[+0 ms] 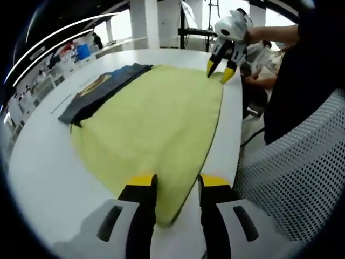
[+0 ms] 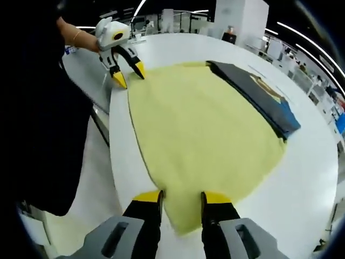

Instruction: Fold the garment on the visible template until the final outline fits inside the template.

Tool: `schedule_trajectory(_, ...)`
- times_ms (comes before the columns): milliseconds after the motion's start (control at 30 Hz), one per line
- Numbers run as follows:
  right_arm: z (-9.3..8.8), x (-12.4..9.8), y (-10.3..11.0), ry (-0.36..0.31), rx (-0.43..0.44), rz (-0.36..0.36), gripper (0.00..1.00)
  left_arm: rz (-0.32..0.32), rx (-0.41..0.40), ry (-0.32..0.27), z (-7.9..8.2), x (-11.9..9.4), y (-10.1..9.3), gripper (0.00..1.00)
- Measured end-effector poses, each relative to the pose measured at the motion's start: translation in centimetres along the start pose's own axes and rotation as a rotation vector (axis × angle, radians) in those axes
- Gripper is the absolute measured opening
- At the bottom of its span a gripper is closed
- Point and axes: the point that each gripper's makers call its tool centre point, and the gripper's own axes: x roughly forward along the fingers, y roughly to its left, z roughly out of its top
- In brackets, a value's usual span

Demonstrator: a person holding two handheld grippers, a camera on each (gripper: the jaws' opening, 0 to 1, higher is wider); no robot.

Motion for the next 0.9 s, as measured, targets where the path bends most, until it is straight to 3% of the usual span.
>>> schedule_trajectory(200, 0.0, 0.0, -0.8, -0.001, -0.004, -0.024, 0.08, 0.030, -0.029, 0.004, -0.1, -0.1, 1.0, 0.11)
schedule_trajectory(367, 0.1, 0.1, -1.1, -0.008, 0.013, -0.038, 0.03, 0.049, -0.034, 0.019, -0.2, -0.1, 1.5, 0.03)
schedule_trajectory(533, 0.3, -0.2, -1.0, -0.019, 0.056, -0.031, 0.01, 0.038, -0.107, 0.033, 0.1, -0.5, 1.7, 0.01)
schedule_trajectory(700, 1.1, -1.4, -1.1, -0.065, 0.170, -0.053, 0.00, 0.076, -0.054, 0.051, 1.0, -1.7, 2.3, 0.01)
schedule_trajectory(900, 2.3, -2.8, -1.3, -0.115, 0.211, -0.093, 0.00, 0.109, -0.110, 0.039, 2.3, -3.1, 3.2, 0.01)
